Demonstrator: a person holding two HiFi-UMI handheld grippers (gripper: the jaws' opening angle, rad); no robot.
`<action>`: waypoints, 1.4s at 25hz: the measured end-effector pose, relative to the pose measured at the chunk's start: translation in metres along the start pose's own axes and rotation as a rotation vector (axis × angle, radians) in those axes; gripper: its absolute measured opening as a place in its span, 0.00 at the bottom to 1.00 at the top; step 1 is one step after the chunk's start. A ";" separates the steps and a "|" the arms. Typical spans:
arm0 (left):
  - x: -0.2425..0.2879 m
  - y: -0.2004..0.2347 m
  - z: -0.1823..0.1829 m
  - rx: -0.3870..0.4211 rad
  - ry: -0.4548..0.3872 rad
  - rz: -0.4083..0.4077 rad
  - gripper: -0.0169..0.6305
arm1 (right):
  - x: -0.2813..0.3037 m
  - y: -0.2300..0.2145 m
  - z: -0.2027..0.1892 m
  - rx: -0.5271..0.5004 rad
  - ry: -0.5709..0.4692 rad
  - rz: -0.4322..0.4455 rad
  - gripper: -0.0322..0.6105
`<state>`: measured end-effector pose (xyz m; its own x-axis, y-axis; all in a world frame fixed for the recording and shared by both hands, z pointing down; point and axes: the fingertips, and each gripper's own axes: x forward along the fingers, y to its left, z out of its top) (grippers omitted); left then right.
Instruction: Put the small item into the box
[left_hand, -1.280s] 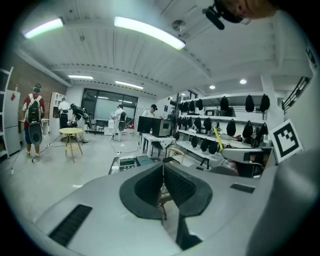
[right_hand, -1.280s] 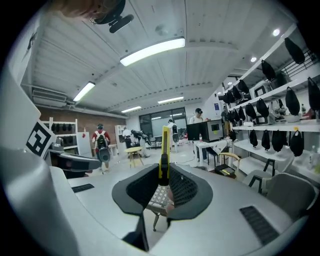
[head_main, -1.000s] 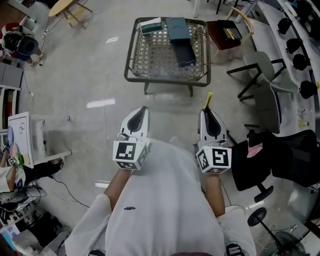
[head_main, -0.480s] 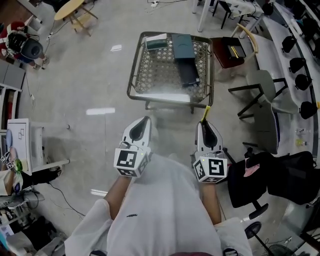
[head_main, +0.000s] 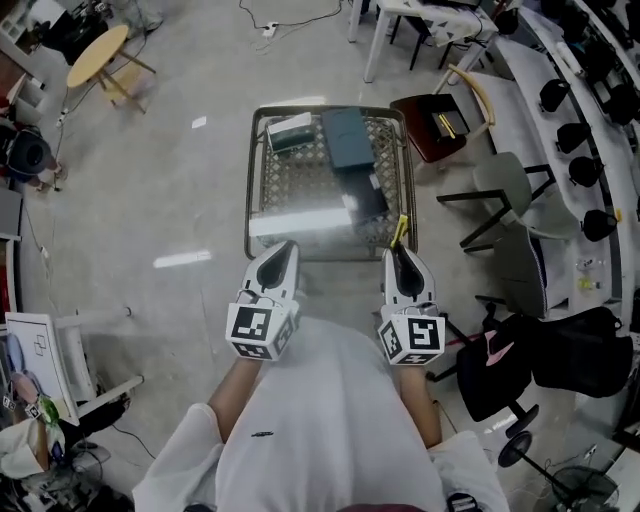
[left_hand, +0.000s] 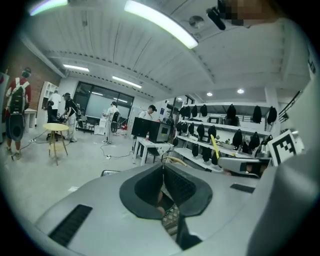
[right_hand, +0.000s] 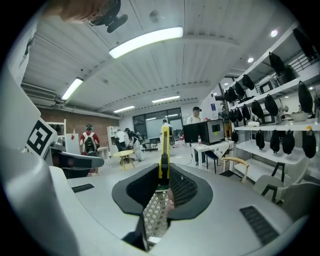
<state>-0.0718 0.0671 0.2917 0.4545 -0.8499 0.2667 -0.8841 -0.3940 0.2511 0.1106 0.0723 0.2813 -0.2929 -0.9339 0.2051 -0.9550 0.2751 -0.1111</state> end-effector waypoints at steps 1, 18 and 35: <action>0.010 0.010 0.005 0.006 0.006 -0.010 0.04 | 0.013 0.000 0.004 0.010 -0.007 -0.017 0.13; 0.124 0.044 0.041 0.059 0.081 -0.189 0.04 | 0.105 -0.023 0.013 0.092 -0.013 -0.155 0.13; 0.204 0.047 -0.012 0.074 0.180 -0.158 0.04 | 0.174 -0.068 -0.063 0.140 0.156 -0.090 0.13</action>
<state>-0.0194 -0.1203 0.3694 0.5938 -0.7025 0.3923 -0.8031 -0.5472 0.2356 0.1216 -0.0949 0.3861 -0.2213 -0.9034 0.3672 -0.9649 0.1482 -0.2169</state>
